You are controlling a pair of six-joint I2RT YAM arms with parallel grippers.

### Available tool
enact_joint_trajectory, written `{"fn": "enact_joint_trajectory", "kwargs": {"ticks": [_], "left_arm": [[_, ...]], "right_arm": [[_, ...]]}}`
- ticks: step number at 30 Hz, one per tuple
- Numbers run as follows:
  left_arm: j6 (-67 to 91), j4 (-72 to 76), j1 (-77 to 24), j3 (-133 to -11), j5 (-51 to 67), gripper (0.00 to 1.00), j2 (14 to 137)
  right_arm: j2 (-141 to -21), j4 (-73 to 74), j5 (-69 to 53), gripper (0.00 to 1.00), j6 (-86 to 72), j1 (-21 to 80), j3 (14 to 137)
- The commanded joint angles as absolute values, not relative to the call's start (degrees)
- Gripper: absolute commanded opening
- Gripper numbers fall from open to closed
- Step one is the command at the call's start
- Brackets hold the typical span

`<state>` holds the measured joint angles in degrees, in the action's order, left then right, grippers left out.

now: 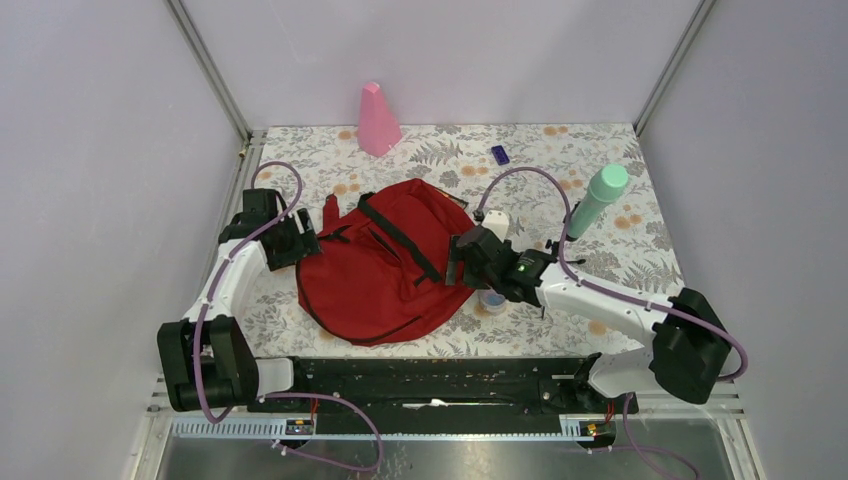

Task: Pack the student bag
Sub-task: Adjust the student bag at the center of the board.

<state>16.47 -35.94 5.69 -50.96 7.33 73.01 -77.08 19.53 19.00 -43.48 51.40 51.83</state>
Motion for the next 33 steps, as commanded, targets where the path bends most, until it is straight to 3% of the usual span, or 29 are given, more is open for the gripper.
{"fn": "enact_joint_trajectory", "kwargs": {"ticks": [1, 7, 14, 19, 22, 29, 31, 33], "left_arm": [[16.2, -33.9, 6.0, -50.6, 9.2, 0.71, 73.2], [16.0, -34.0, 6.0, -50.2, 10.4, 0.58, 74.3], [15.9, -34.0, 5.4, -49.9, 11.0, 0.40, 74.5], [15.8, -34.2, 4.3, -49.7, 11.2, 0.17, 74.6], [16.2, -34.4, 3.6, -49.5, 11.5, 0.01, 74.2], [19.3, -34.2, 2.3, -47.5, 12.6, 0.00, 69.2], [20.5, -34.3, 1.5, -46.0, 12.6, 0.00, 66.3], [21.8, -34.1, 0.4, -44.3, 13.4, 0.00, 63.3]], "right_arm": [[-79.4, 14.8, 20.4, 0.85, -45.6, 51.9, 51.1], [-84.0, 12.1, 20.8, 0.75, -44.6, 51.9, 52.8], [-87.3, 11.3, 23.5, 0.73, -42.6, 51.9, 54.1], [-90.6, 7.8, 24.4, 0.71, -39.5, 51.9, 55.9], [-94.3, 7.1, 28.3, 0.54, -36.2, 51.9, 58.5], [-101.1, 3.1, 33.8, 0.08, -27.2, 51.1, 67.4], [-102.4, 2.1, 33.6, 0.00, -25.2, 50.1, 69.9], [-103.3, 0.9, 32.5, 0.00, -23.1, 49.0, 72.1]]}}
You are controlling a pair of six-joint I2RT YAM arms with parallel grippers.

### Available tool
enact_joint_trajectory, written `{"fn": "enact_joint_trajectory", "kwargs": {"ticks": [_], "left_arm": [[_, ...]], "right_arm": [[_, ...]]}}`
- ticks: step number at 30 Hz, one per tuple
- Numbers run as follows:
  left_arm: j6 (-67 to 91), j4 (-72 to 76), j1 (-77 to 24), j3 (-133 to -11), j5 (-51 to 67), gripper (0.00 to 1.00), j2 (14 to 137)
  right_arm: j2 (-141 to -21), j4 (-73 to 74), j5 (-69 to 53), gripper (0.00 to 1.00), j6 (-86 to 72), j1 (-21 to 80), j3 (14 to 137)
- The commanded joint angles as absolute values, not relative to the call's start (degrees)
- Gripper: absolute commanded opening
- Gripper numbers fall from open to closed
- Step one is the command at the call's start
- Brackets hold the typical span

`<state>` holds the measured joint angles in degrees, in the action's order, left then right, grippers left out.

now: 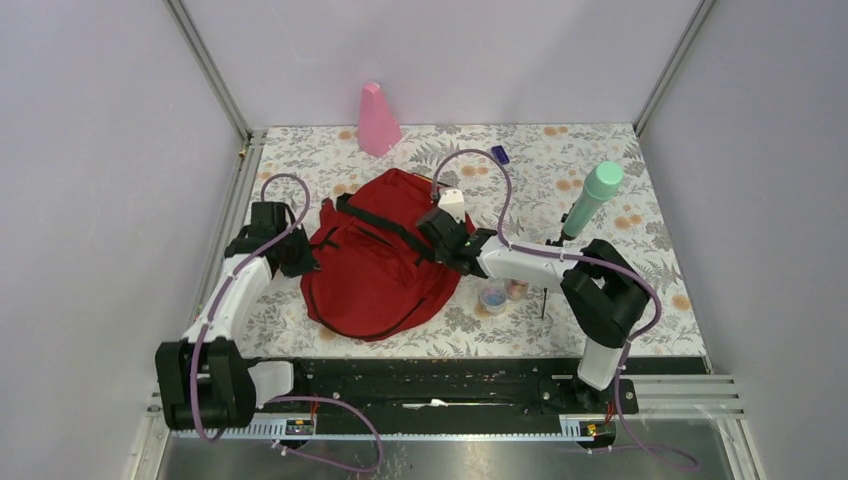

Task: Pack the student bag
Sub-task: Adjust the student bag at the center of the board.

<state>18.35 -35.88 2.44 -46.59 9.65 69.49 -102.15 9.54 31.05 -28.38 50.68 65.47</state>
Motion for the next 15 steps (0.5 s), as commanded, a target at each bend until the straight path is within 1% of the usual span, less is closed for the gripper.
{"fn": "enact_joint_trajectory", "kwargs": {"ticks": [1, 5, 8, 12, 15], "left_arm": [[22.1, -34.1, -0.3, -43.6, 14.0, 0.00, 61.9], [20.7, -34.2, -4.3, -42.1, 16.4, 0.00, 57.3], [20.8, -32.1, -7.7, -41.0, 20.9, 0.00, 54.0], [25.7, -25.0, -13.6, -38.2, 26.4, 0.00, 52.2], [30.1, -20.3, -18.5, -36.3, 26.7, 0.00, 53.7]], "right_arm": [[-103.9, 0.6, 31.6, 0.00, -22.2, 48.3, 73.1], [-106.5, -1.9, 25.9, 0.00, -18.3, 44.3, 78.6], [-109.3, -2.2, 22.7, 0.00, -14.7, 42.1, 83.4], [-112.7, -1.9, 21.0, 0.00, -9.2, 41.3, 89.6], [-114.2, -0.5, 20.2, 0.00, -8.0, 41.2, 93.0]]}}
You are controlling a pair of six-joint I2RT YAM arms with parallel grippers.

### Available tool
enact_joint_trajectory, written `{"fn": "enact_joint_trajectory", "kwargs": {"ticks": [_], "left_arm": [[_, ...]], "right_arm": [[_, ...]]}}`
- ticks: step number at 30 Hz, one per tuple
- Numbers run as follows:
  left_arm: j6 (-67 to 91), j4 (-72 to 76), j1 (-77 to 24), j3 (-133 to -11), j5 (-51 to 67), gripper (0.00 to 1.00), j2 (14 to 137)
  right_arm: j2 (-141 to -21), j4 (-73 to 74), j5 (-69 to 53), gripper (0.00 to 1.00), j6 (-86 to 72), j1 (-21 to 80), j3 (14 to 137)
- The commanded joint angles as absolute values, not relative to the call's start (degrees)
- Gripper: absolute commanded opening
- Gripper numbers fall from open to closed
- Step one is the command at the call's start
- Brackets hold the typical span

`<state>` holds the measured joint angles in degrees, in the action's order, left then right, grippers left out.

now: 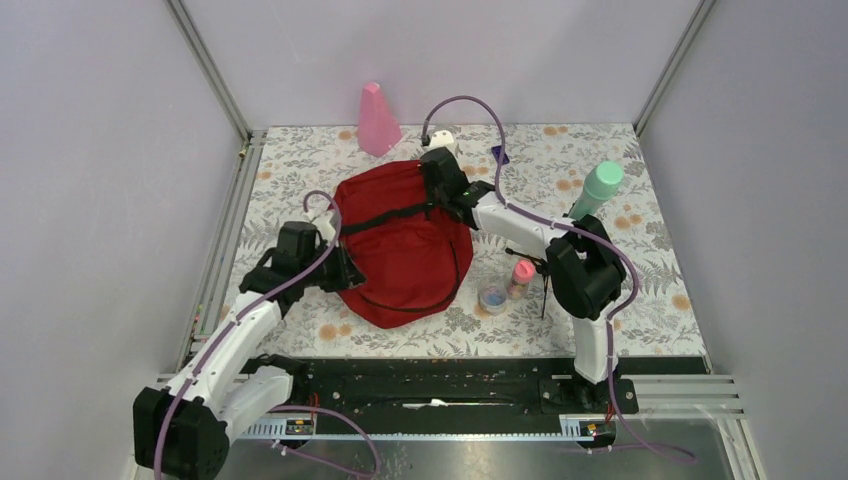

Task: Pack the student bag
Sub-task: Adjust the student bag at the center of the board.

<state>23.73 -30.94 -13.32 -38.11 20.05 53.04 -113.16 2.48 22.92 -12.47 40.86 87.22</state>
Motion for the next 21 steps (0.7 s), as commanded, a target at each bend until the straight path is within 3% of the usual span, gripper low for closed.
{"fn": "enact_joint_trajectory", "kwargs": {"ticks": [1, 2, 3, 7, 10, 14, 21], "left_arm": [[31.0, -19.3, -19.6, -36.1, 26.9, 0.00, 54.4], [31.4, -18.9, -20.4, -36.2, 26.9, 0.00, 54.9], [31.6, -19.1, -20.8, -36.5, 26.6, 0.07, 55.2], [30.2, -23.1, -20.8, -39.8, 21.9, 0.62, 53.7], [28.3, -27.7, -20.8, -44.0, 19.1, 0.83, 53.1], [26.1, -34.9, -20.0, -48.5, 13.6, 0.89, 54.1], [23.7, -38.4, -10.4, -49.4, 14.9, 0.98, 52.8]], "right_arm": [[-114.4, -0.4, 19.8, 0.04, -8.1, 41.2, 93.5], [-114.2, -0.4, 19.3, 0.13, -8.2, 41.2, 93.8], [-113.7, -0.4, 18.7, 0.21, -8.3, 41.3, 93.7], [-110.9, 1.8, 16.5, 0.56, -8.2, 41.3, 92.3], [-108.1, 2.9, 15.3, 0.72, -8.0, 41.2, 91.3], [-103.3, 3.7, 12.1, 0.85, -9.3, 41.3, 88.5], [-96.0, 6.4, 7.8, 0.92, -12.8, 43.0, 83.0]]}}
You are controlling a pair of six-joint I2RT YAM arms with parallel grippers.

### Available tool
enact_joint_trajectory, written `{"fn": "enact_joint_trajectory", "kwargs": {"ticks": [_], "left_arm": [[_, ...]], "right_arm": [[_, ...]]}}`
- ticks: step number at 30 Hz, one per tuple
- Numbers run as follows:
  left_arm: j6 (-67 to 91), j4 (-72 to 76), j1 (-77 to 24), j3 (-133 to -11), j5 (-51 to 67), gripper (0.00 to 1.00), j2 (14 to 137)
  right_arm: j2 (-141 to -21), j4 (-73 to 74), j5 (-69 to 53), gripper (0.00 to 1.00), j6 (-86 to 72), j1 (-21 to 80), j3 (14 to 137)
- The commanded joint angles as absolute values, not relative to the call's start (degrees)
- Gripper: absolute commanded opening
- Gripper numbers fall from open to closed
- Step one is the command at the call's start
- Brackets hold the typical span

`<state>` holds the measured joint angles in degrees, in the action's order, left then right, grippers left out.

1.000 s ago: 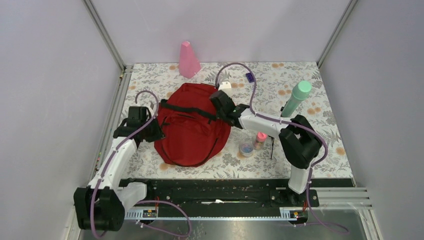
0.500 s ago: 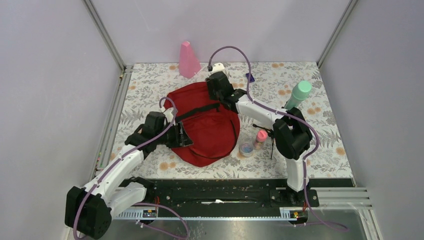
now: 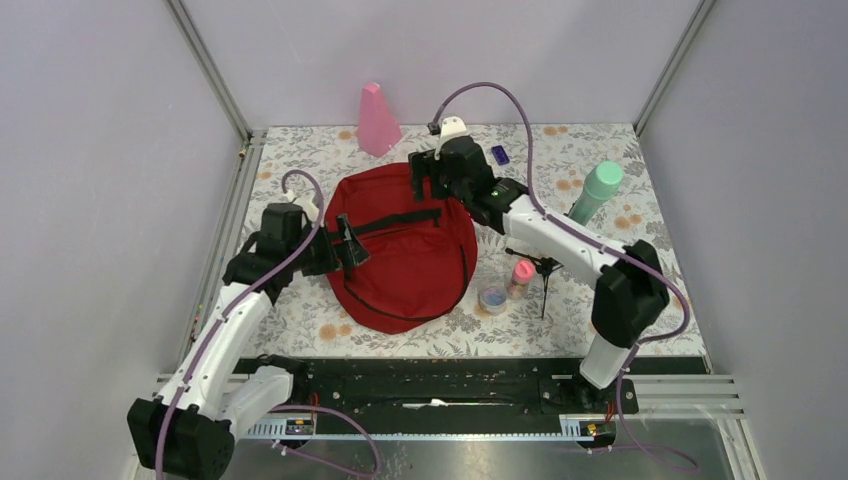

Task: Pack the student bag
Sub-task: Adjust the student bag at the center of the board.

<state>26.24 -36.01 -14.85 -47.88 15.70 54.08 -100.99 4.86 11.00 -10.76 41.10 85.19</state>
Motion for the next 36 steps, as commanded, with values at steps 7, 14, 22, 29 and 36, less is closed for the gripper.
{"fn": "enact_joint_trajectory", "kwargs": {"ticks": [7, 14, 22, 29, 36], "left_arm": [[22.9, -35.6, 0.6, -49.1, 21.7, 0.99, 61.2], [22.3, -32.1, 2.9, -52.6, 20.0, 0.99, 69.3], [21.7, -29.6, 3.0, -52.7, 17.8, 0.98, 75.8], [21.3, -29.9, 2.9, -52.6, 18.7, 0.94, 79.5], [20.0, -32.3, 2.9, -51.7, 17.0, 0.96, 83.0]], "right_arm": [[-90.3, 4.2, 3.6, 0.91, -18.8, 49.8, 74.0], [-91.1, -3.0, -6.1, 0.76, -24.6, 58.1, 66.4], [-91.4, -0.5, -5.6, 0.62, -20.8, 66.7, 59.8], [-96.4, 5.8, -2.4, 0.40, -16.5, 67.9, 58.1], [-95.6, 10.4, -0.4, 0.36, -15.8, 68.8, 57.5]]}}
